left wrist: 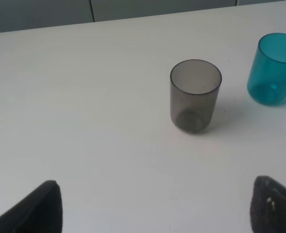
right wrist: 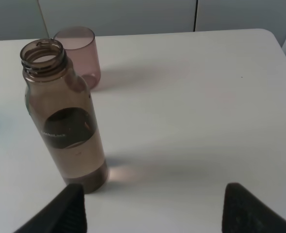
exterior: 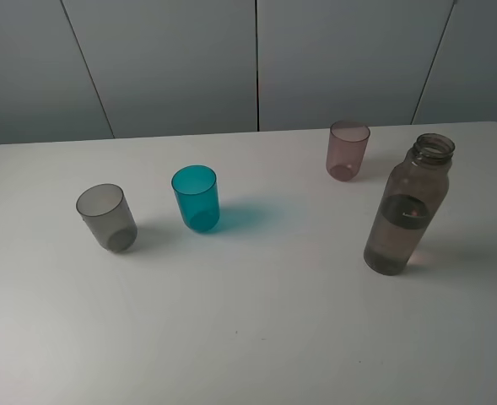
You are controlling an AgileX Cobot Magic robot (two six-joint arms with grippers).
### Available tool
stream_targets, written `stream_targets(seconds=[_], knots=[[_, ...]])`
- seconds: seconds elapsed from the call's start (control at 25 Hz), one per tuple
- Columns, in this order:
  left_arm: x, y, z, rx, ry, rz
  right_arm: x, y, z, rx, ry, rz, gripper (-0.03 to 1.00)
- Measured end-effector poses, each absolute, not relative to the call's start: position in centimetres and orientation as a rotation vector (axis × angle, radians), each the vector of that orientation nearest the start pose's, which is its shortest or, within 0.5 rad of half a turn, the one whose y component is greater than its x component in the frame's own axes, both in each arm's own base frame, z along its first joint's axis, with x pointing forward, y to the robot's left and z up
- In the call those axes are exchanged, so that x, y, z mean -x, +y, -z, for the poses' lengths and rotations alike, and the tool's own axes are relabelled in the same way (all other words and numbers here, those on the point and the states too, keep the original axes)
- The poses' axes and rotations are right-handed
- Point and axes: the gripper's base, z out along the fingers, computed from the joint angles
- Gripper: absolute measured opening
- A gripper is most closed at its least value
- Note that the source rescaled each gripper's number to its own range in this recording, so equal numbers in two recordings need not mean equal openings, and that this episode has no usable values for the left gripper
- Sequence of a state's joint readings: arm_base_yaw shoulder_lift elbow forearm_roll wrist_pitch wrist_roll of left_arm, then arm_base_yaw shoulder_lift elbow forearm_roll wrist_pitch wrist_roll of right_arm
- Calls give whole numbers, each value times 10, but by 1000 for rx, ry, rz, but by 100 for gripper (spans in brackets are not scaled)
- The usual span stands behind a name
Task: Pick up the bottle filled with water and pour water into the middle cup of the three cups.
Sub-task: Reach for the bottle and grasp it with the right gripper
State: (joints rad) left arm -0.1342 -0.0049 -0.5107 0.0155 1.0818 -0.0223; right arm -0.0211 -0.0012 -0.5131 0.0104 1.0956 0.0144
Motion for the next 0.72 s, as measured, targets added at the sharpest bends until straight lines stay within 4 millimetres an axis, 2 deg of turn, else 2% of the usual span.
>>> stream_targets(seconds=[0.72], knots=[[8,2,-278,-114,2047,79,8,1,-278,-36,2065,-8,0]])
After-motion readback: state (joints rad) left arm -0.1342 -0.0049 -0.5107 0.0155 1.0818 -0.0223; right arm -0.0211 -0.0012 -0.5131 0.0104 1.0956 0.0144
